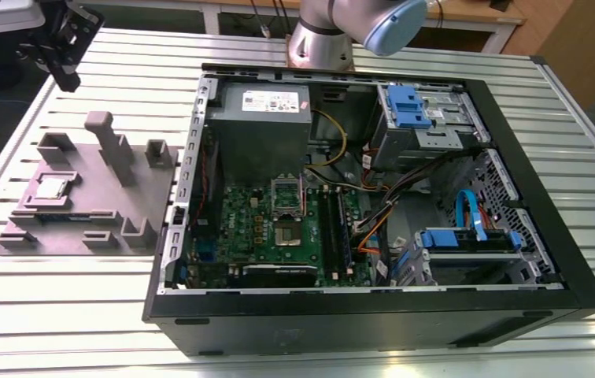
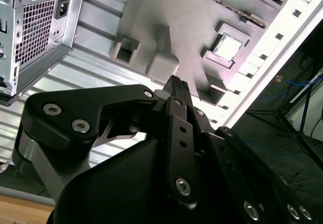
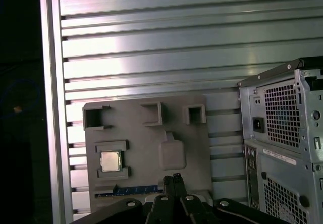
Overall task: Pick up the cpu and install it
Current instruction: 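Reach for the cpu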
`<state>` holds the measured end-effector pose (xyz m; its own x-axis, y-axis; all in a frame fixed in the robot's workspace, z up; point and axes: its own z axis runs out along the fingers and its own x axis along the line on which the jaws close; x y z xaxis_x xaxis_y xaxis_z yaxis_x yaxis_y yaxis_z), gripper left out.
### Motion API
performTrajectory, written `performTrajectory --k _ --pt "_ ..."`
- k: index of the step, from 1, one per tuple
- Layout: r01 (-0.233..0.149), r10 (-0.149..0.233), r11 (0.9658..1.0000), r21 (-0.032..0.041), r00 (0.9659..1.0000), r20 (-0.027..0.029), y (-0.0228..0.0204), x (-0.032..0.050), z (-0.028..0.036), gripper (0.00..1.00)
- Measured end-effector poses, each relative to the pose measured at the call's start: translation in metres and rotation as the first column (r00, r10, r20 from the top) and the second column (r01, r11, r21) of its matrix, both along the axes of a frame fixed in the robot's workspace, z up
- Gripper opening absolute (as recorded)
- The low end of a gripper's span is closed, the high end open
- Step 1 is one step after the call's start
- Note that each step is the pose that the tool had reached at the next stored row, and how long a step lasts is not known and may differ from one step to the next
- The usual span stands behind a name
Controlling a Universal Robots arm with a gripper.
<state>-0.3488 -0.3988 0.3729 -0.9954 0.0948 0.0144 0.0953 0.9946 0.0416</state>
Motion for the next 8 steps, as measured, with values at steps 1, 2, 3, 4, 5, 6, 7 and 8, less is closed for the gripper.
performTrajectory --k 1,2,3,4,5,6,7,8 --pt "0.0 0.0 1.0 -0.0001 1.0 -0.0002 0.0 -0.0016 -0.0003 0.1" --pt "0.0 0.0 1.0 -0.0001 1.0 -0.0002 0.0 -0.0017 -0.0003 0.1" --pt "0.0 0.0 1.0 -0.0001 1.0 -0.0002 0.0001 -0.0019 -0.0004 0.1" --pt "0.0 0.0 1.0 -0.0001 1.0 -0.0002 0.0 -0.0021 -0.0004 0.1" --pt "0.0 0.0 1.0 -0.0001 1.0 -0.0002 0.0001 -0.0023 -0.0005 0.1" --pt "0.0 0.0 1.0 -0.0001 1.0 -0.0002 0.0 -0.0025 -0.0005 0.1" --pt "0.0 0.0 1.0 -0.0001 1.0 -0.0002 0.0 -0.0034 -0.0007 0.1" --pt "0.0 0.0 1.0 -0.0001 1.0 -0.0002 0.0 -0.0044 -0.0009 0.1"
